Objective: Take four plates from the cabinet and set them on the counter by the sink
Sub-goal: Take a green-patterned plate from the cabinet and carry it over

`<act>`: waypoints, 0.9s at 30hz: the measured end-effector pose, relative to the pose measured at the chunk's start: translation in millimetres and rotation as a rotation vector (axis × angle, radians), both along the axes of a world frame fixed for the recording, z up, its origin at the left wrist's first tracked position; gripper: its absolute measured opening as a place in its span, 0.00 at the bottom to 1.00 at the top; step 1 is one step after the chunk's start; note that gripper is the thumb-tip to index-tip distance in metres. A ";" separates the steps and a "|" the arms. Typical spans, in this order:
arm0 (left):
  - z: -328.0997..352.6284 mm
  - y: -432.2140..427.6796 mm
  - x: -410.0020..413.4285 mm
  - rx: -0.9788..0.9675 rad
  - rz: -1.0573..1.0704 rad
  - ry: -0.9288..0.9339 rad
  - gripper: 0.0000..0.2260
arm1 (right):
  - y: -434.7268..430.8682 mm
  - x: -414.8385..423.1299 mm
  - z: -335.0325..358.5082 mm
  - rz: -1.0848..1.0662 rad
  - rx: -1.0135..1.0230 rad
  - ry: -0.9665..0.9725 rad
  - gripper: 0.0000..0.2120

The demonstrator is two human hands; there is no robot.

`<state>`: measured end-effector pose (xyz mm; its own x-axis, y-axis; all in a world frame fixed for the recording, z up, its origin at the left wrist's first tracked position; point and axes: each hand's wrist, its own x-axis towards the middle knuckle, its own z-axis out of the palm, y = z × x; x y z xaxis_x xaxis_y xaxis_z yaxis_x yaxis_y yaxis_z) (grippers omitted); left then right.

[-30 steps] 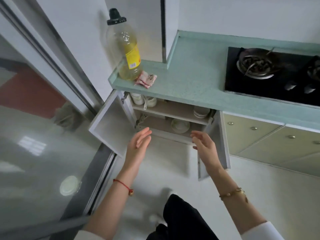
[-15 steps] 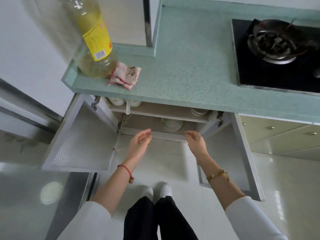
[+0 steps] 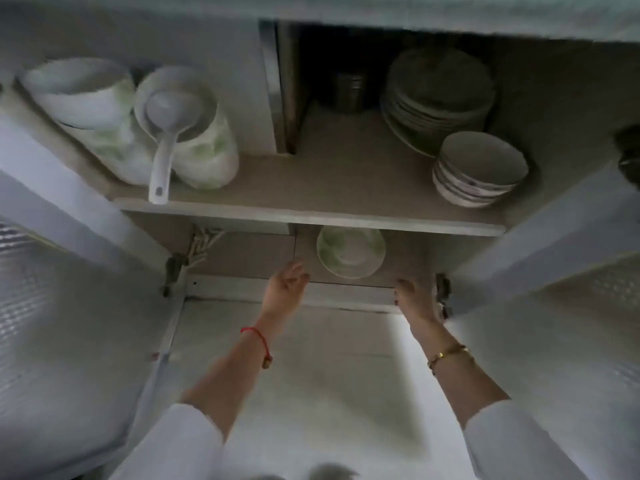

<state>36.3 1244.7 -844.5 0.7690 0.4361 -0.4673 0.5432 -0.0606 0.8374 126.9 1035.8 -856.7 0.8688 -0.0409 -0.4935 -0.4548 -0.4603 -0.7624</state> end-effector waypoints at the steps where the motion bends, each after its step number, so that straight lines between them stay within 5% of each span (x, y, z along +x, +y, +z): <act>1: -31.5 3.1 14.3 -0.004 0.003 -0.006 0.20 | -0.4 14.0 -27.6 0.029 -0.029 -0.040 0.12; 10: -211.2 24.5 121.6 0.252 -0.051 -0.028 0.25 | 11.2 114.3 -185.0 0.277 -0.297 -0.327 0.15; 19: -225.1 25.0 154.3 0.353 -0.151 -0.184 0.23 | 24.7 146.7 -217.8 0.229 -0.330 -0.364 0.14; 27: -230.0 21.2 148.2 0.383 -0.102 -0.170 0.12 | 27.1 136.7 -224.5 0.037 -0.213 -0.362 0.16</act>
<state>184.5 1265.9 -1074.5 0.8691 0.4715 -0.1497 0.3748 -0.4302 0.8212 263.5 1062.8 -1081.2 0.9873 -0.0750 -0.1400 -0.1555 -0.6360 -0.7559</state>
